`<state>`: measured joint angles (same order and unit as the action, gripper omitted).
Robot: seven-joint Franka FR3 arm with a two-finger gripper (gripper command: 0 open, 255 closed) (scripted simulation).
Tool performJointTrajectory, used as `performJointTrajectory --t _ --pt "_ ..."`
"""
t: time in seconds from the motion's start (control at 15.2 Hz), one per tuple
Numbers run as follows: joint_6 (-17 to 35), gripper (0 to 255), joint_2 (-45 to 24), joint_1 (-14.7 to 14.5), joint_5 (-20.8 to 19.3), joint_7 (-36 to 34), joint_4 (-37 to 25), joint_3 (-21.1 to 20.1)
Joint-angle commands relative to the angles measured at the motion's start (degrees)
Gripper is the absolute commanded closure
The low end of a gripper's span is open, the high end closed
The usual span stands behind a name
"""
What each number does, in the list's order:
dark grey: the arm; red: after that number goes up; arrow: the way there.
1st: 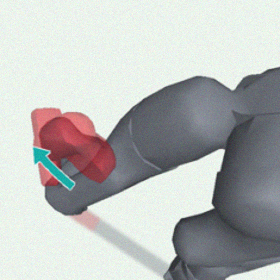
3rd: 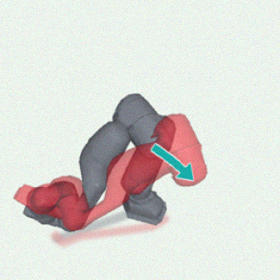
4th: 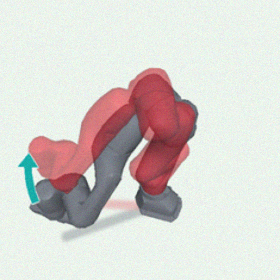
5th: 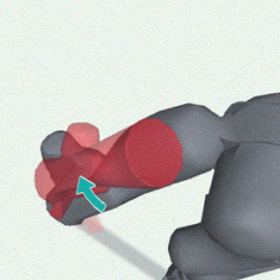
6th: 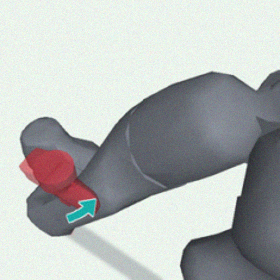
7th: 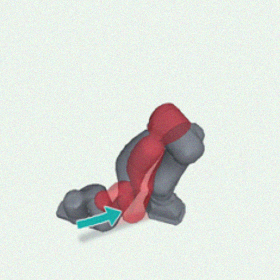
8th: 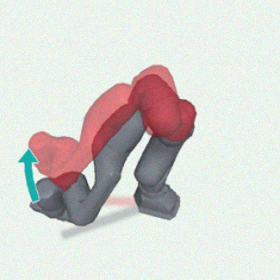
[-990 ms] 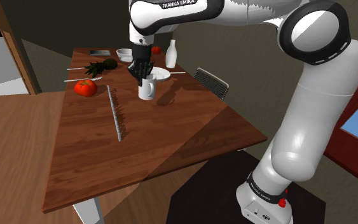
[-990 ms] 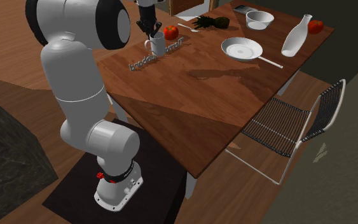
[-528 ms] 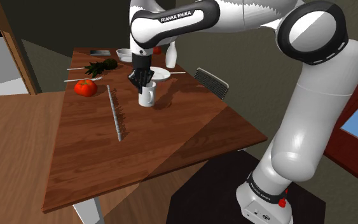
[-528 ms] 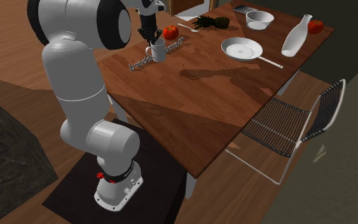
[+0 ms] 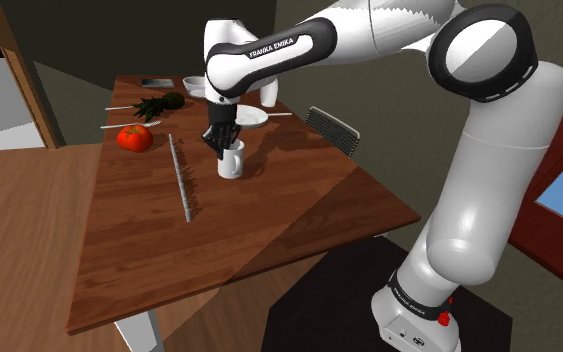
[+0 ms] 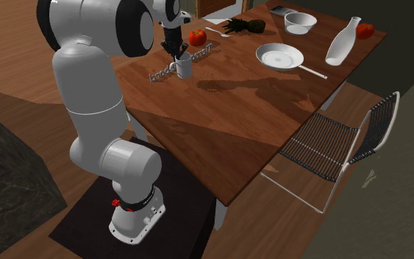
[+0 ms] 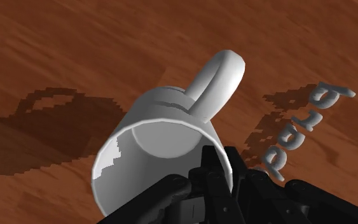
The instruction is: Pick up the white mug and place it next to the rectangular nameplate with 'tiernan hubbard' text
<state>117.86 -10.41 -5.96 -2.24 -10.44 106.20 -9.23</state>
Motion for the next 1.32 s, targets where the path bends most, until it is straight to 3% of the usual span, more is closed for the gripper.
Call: performJointTrajectory --t 0.0,0.53,1.06,1.12,1.25 --pt "1.5 255 -0.35 -0.02 -0.09 -0.08 1.13 0.01" --pt "7.23 255 -2.85 -0.13 -0.68 -0.5 4.39 0.15" --pt "7.23 255 -2.85 -0.13 -0.68 -0.5 4.39 0.15" --pt "7.23 0 -2.85 -0.13 -0.68 -0.5 4.39 0.15" --pt "7.23 0 -2.85 -0.13 -0.68 -0.49 4.39 0.15"
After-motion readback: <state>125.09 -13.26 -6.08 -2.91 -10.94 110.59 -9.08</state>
